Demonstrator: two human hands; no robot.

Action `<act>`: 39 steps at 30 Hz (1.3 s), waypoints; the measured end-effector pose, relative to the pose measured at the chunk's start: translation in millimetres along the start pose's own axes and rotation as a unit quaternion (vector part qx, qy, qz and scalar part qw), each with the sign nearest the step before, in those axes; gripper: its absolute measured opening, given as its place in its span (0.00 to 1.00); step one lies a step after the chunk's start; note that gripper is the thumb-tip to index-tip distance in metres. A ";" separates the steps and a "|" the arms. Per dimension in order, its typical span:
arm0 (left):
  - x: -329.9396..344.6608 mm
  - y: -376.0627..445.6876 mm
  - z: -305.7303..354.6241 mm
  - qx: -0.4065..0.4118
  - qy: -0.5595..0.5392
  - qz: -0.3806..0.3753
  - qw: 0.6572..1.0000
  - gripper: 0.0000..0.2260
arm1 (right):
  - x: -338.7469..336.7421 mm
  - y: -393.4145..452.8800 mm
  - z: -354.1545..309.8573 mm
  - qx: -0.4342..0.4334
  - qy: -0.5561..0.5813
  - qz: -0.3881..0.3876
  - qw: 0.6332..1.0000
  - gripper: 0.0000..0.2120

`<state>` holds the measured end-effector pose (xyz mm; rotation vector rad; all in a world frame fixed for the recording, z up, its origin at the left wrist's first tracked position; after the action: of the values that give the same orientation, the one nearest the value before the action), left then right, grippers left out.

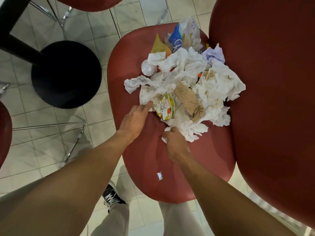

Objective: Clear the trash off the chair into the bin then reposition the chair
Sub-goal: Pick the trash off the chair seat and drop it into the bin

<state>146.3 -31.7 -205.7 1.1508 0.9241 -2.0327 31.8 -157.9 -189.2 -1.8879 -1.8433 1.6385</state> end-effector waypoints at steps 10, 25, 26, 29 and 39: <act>10.8 -9.6 8.6 -0.219 -0.203 0.134 0.945 0.17 | 14.2 -16.0 -2.4 0.022 0.018 0.017 0.999 0.11; -11.8 -14.0 24.5 -0.473 -0.381 0.127 0.784 0.23 | 1.1 -37.6 -9.2 -0.001 0.003 0.039 0.999 0.17; -15.9 -20.0 26.4 -0.471 -0.376 0.126 0.788 0.23 | -1.7 -40.2 -11.1 -0.001 0.005 0.041 0.999 0.17; -29.5 -43.2 30.0 -0.465 -0.380 0.124 0.790 0.15 | -10.5 -50.2 -19.2 0.011 0.009 0.058 0.998 0.17; -73.8 -123.2 30.9 -0.345 -0.356 0.148 0.856 0.06 | -29.7 -102.3 -55.4 -0.006 0.040 0.123 0.992 0.15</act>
<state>67.7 25.4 -95.5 0.0997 0.8847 -1.4683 4.3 -116.2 -80.0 -2.2285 -1.6494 1.5895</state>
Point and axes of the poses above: each hand's wrist, its own y-axis towards the middle knuckle, its own x-axis out of the palm, z = x × y, the point moved 1 cm from there along y, towards the middle knuckle, and after that the axes turned 6 degrees about z, right-handed, at the moved point
